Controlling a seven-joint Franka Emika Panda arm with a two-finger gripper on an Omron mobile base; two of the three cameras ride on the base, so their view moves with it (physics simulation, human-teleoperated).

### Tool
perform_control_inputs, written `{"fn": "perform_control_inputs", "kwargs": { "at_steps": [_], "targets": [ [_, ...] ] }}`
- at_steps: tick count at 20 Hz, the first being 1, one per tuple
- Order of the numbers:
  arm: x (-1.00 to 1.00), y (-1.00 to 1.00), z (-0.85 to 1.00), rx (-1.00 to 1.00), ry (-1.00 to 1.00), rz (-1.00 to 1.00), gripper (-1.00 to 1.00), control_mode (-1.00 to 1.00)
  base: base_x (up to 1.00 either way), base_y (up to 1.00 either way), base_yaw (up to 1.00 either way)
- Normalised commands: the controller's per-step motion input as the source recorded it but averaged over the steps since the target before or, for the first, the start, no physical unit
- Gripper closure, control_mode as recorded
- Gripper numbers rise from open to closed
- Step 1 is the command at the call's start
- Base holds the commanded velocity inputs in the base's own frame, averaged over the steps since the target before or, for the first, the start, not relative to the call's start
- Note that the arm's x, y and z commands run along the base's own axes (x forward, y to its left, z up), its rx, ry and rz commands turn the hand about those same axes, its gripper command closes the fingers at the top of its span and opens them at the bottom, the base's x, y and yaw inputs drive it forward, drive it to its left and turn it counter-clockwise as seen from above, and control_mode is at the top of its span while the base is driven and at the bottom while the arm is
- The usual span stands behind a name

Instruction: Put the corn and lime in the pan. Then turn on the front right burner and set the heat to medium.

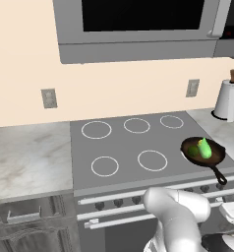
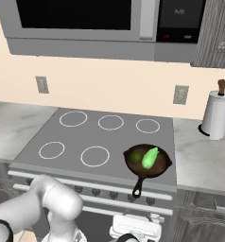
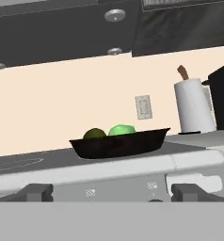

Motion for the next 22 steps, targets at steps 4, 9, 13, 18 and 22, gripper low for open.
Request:
{"fn": "perform_control_inputs", "kwargs": {
  "at_steps": [4,9,13,18,22],
  "targets": [
    [0.04,-0.21,-0.14,-0.06,0.0,0.0,-1.0,-1.0,0.0,0.0,0.0],
    [0.24,-0.25,-0.13,-0.03,0.0,0.0,-1.0,-1.0,0.0,0.0,0.0],
    [0.23,-0.02,-0.12,-0.01,0.02,0.0,-1.0,-1.0,0.0,0.0,0.0],
    [0.16,-0.02,-0.37,-0.01,0.03,0.0,-1.0,-1.0,0.0,0.0,0.0],
    [0.2,-0.14,-0.37,0.0,0.0,0.0,-1.0,-1.0,0.0,0.0,0.0]
  ]
}}
